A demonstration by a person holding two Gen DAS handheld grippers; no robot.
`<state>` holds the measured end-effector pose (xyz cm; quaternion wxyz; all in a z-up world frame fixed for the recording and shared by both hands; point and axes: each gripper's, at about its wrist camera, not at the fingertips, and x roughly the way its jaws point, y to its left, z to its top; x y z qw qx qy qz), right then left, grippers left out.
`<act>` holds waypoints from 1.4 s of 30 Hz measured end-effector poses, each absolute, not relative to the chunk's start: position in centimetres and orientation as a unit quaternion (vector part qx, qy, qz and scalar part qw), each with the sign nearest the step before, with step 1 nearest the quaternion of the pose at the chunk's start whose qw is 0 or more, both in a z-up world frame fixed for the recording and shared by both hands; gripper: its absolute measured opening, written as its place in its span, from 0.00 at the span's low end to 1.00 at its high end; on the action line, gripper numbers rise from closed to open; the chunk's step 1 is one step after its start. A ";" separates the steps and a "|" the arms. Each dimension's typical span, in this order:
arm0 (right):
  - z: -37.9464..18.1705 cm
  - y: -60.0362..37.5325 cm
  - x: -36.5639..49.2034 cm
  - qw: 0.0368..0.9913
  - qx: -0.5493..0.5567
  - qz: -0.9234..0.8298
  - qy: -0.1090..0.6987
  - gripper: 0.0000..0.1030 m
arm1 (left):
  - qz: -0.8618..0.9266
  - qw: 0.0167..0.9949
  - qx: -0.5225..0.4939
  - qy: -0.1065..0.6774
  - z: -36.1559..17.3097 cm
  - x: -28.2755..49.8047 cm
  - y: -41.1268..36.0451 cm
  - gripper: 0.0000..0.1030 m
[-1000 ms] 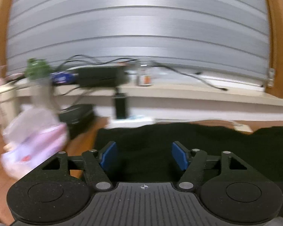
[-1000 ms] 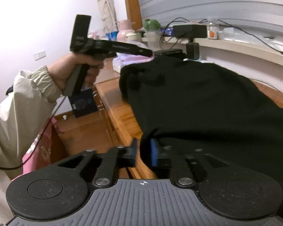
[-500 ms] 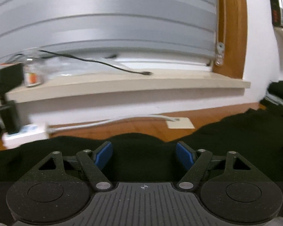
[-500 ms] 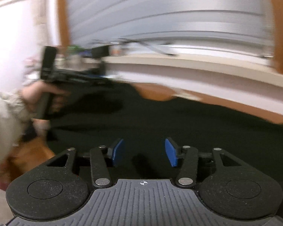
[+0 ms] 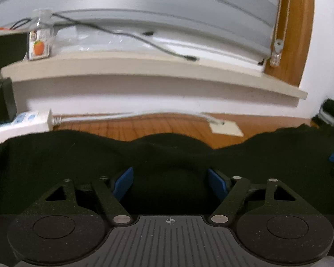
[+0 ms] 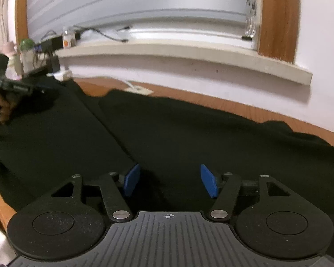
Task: Fold clothes
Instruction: 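Open both grippers and smooth the folded garment flat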
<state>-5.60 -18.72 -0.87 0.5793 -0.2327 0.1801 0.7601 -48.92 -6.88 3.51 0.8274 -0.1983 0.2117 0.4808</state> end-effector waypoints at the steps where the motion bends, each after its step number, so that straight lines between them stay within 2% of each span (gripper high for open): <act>1: -1.1 -18.6 -5.5 0.579 -0.231 0.760 0.183 0.59 | 0.482 0.826 -0.199 0.214 3.5 -49.0 -6.9 0.74; 6: -1.1 -18.6 -4.5 0.579 -0.207 0.762 0.202 0.59 | 0.485 0.822 -0.196 0.224 3.6 -49.0 -6.9 0.75; 11: -0.5 -19.7 -2.6 0.605 -0.165 0.754 0.196 0.58 | 0.493 0.824 -0.148 0.238 4.0 -47.0 -7.3 0.76; 18: 1.2 -23.7 5.6 0.709 -0.168 0.667 0.157 0.58 | 0.445 0.858 -0.132 0.220 5.5 -42.3 -6.9 0.79; 22: 1.1 -24.2 10.7 0.746 -0.148 0.624 0.178 0.59 | 0.414 0.875 -0.140 0.207 5.5 -40.3 -6.5 0.79; 30: 0.8 -24.9 20.7 0.807 -0.102 0.535 0.227 0.58 | 0.406 0.870 -0.144 0.241 3.5 -38.9 -6.0 0.79; 38: 0.6 -18.2 24.4 0.798 -0.107 0.525 0.274 0.57 | 0.413 0.867 -0.156 0.231 3.4 -39.3 -5.6 0.79; 39: 0.4 -17.4 24.6 0.800 -0.116 0.519 0.277 0.56 | 0.414 0.867 -0.155 0.229 3.4 -39.4 -5.6 0.79; 40: 0.2 -16.9 24.8 0.801 -0.121 0.514 0.281 0.49 | 0.415 0.867 -0.154 0.229 3.5 -39.4 -5.7 0.79; 42: -0.1 -16.4 25.2 0.800 -0.123 0.513 0.285 0.26 | 0.416 0.866 -0.153 0.231 3.5 -39.3 -5.7 0.79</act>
